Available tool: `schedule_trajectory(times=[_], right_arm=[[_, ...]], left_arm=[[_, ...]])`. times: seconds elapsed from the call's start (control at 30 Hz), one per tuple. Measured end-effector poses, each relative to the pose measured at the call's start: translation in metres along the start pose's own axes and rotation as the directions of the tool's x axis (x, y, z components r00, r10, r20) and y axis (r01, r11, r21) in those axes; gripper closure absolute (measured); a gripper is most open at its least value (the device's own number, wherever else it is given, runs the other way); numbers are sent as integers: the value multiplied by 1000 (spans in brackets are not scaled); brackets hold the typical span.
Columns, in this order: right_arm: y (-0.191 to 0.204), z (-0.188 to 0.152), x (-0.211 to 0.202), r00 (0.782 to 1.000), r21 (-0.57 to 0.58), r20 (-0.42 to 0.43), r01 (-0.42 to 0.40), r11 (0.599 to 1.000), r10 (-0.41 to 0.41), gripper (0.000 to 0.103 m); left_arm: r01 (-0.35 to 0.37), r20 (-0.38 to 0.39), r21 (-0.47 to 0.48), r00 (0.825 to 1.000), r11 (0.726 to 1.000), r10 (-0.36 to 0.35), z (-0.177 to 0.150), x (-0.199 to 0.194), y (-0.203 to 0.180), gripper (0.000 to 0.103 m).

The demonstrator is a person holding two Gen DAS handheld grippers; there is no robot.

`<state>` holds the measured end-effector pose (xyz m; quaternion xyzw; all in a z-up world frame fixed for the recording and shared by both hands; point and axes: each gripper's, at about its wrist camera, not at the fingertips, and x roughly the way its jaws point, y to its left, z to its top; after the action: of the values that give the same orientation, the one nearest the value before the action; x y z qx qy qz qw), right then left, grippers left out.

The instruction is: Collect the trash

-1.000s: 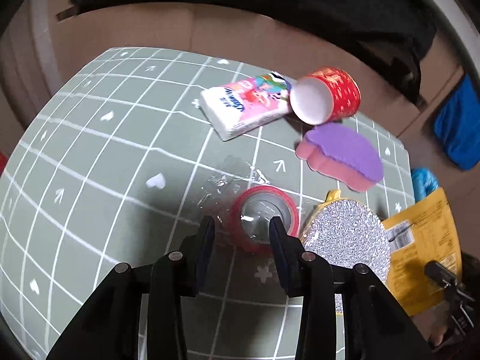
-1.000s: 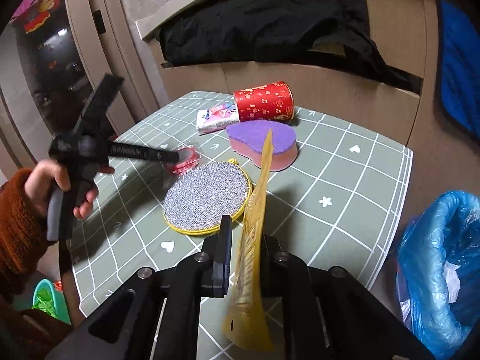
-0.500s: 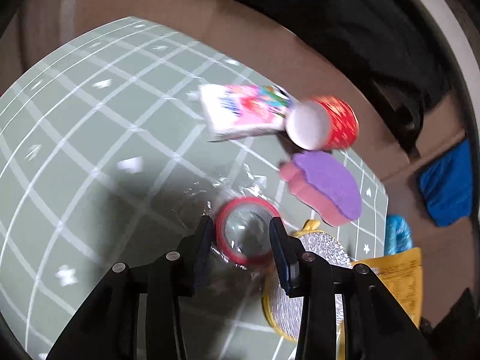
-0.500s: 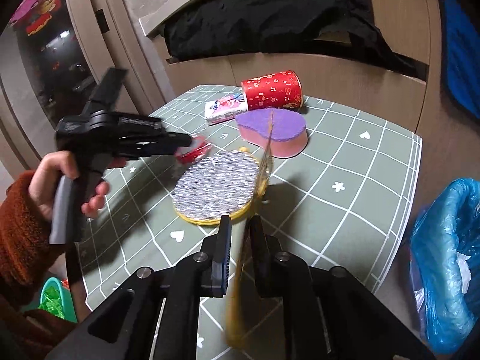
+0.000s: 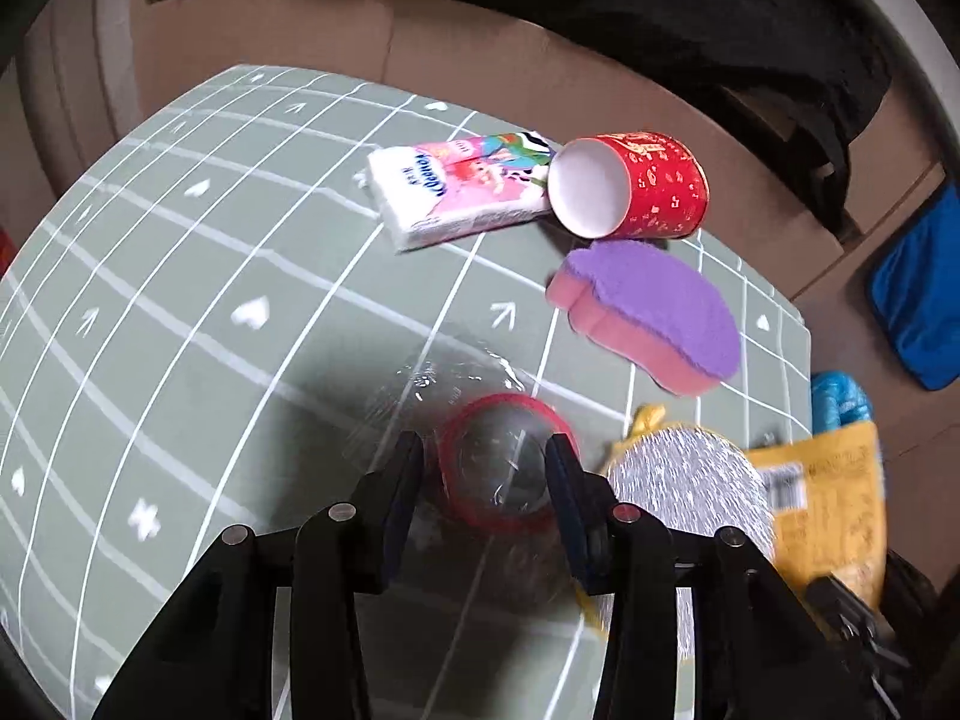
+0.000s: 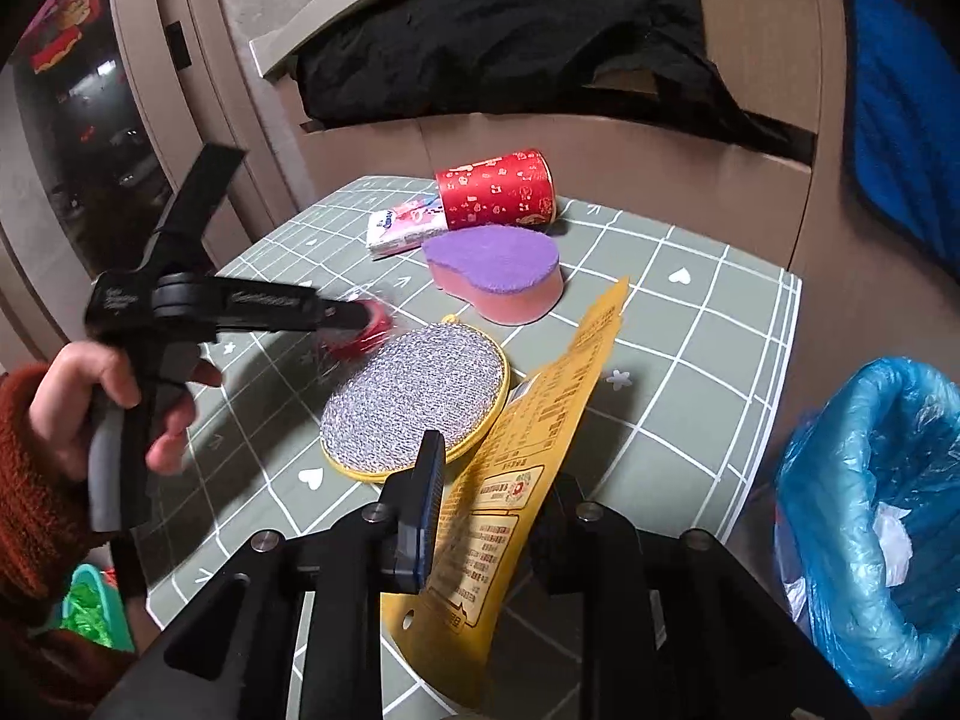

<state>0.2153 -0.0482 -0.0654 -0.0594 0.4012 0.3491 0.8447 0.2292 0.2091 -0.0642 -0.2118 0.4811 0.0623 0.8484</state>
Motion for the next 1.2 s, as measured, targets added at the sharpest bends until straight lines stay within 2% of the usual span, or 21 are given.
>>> schedule_trajectory(times=[0.07,0.1,0.13,0.2,0.27,0.33,0.4,0.5,0.6,0.67,0.73,0.8,0.87,0.93,1.03,1.07,1.2], right_arm=[[-5,0,1,1000,12,-17,-14,1000,14,81],[-7,-1,2,999,16,-22,-26,1000,26,94],[-10,-1,2,999,24,-25,-44,999,44,98],[-12,-2,1,998,41,-20,-63,997,64,99],[-11,-3,0,997,42,-14,-70,997,71,99],[-10,-4,0,996,44,-9,-84,995,84,99],[-11,-7,1,996,53,-12,-90,995,91,99],[-12,-11,0,996,59,-19,-84,995,85,99],[-14,-14,-1,997,63,-23,-75,995,77,99],[-15,-17,-2,997,70,-21,-77,995,79,99],[-17,-18,-3,997,75,-18,-79,994,81,99],[-18,-19,-4,997,80,-14,-79,994,80,99],[-18,-19,-6,997,84,-6,-78,993,78,99],[-17,-18,-11,997,80,13,-77,994,76,99],[-15,-15,-17,996,80,33,-82,993,80,99],[-14,-13,-18,996,81,39,-84,993,82,100],[-7,-5,-21,995,62,48,-87,994,84,100]], left_arm=[[42,49,-5,998,999,-42,-6,-19,6,61],[46,66,-10,997,999,-45,-9,-26,8,61],[52,71,-23,996,998,-50,-10,-30,11,61],[91,37,-82,995,992,-89,-15,-30,22,61],[155,-36,-177,986,972,-164,-20,-18,33,61],[179,-82,-237,976,955,-203,-23,-5,36,61],[203,-59,-255,973,945,-224,-21,1,29,62],[174,-51,-215,981,961,-189,-10,13,11,62],[88,-29,-85,995,992,-91,3,25,-15,62],[21,4,-37,1000,999,-21,8,29,-24,61],[-11,37,-31,999,999,12,10,33,-27,63],[-17,69,-6,997,1000,17,10,34,-30,66],[-6,96,11,995,1000,5,8,30,-30,78],[5,113,16,994,1000,-6,6,23,-28,82],[0,164,43,986,999,-7,3,5,-24,85],[0,182,53,983,999,-9,2,-3,-23,90],[-18,231,96,973,995,-5,-2,-23,-24,91]])
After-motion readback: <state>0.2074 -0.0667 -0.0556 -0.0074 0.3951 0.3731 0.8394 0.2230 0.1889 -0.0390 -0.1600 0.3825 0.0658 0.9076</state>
